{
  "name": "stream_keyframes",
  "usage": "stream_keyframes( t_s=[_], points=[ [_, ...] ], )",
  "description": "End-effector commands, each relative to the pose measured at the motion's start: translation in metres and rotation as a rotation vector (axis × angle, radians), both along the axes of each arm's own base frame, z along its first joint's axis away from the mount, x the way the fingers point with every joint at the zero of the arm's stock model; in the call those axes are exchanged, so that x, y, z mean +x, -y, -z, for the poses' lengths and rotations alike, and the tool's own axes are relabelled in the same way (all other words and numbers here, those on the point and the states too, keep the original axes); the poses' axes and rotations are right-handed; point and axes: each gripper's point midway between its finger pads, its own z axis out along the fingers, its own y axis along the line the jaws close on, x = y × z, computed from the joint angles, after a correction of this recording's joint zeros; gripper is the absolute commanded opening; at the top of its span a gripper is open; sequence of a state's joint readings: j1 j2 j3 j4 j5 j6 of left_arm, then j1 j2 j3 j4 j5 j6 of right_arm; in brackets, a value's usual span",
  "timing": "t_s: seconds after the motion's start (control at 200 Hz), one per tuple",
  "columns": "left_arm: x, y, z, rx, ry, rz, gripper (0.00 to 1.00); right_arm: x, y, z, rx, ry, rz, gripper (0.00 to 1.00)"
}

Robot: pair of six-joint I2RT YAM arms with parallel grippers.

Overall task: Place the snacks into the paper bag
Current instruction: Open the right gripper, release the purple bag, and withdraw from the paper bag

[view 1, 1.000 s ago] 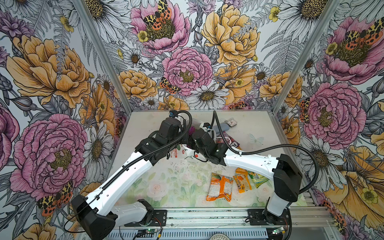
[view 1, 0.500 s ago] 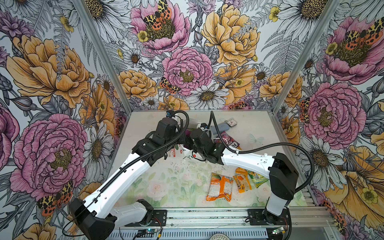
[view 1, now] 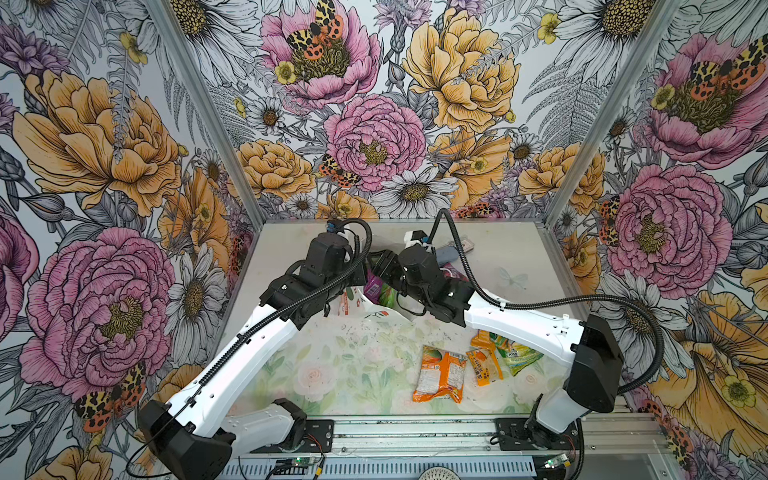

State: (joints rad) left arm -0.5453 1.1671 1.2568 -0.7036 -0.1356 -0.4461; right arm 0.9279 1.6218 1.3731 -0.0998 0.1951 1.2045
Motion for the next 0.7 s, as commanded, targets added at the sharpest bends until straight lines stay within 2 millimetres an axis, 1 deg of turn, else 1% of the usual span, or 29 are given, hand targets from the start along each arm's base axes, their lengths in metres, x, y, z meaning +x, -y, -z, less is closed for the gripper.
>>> stream_keyframes(
  t_s=[0.0, 0.05, 0.08, 0.185, 0.265, 0.375, 0.46, 0.575, 0.696],
  points=[
    [0.002, 0.001, -0.023, -0.045, 0.043, 0.011, 0.0, -0.007, 0.012, -0.039, -0.003, 0.088, -0.025, 0.63],
    [0.003, -0.001, -0.025, -0.041, 0.045, 0.009, 0.0, -0.01, 0.017, -0.048, -0.007, 0.109, -0.034, 0.63],
    [0.003, -0.003, -0.025, -0.037, 0.045, 0.009, 0.0, -0.013, 0.021, -0.056, -0.012, 0.13, -0.04, 0.63],
    [0.005, -0.007, -0.028, -0.019, 0.039, 0.008, 0.0, -0.02, 0.036, -0.075, -0.036, 0.184, -0.051, 0.63],
    [0.007, -0.011, -0.028, -0.001, 0.031, 0.005, 0.0, -0.027, 0.047, -0.082, -0.067, 0.213, -0.056, 0.63],
    [0.008, -0.016, -0.026, 0.013, 0.021, 0.002, 0.0, -0.032, 0.07, -0.089, -0.111, 0.249, -0.04, 0.63],
    [0.009, -0.018, -0.024, 0.016, 0.009, 0.007, 0.0, -0.035, 0.086, -0.089, -0.143, 0.258, -0.03, 0.63],
    [0.01, -0.023, -0.023, 0.02, -0.002, 0.011, 0.0, -0.04, 0.111, -0.082, -0.203, 0.26, -0.016, 0.64],
    [0.01, -0.029, -0.019, 0.05, -0.012, 0.014, 0.0, -0.043, 0.144, -0.061, -0.267, 0.23, 0.024, 0.64]
  ],
)
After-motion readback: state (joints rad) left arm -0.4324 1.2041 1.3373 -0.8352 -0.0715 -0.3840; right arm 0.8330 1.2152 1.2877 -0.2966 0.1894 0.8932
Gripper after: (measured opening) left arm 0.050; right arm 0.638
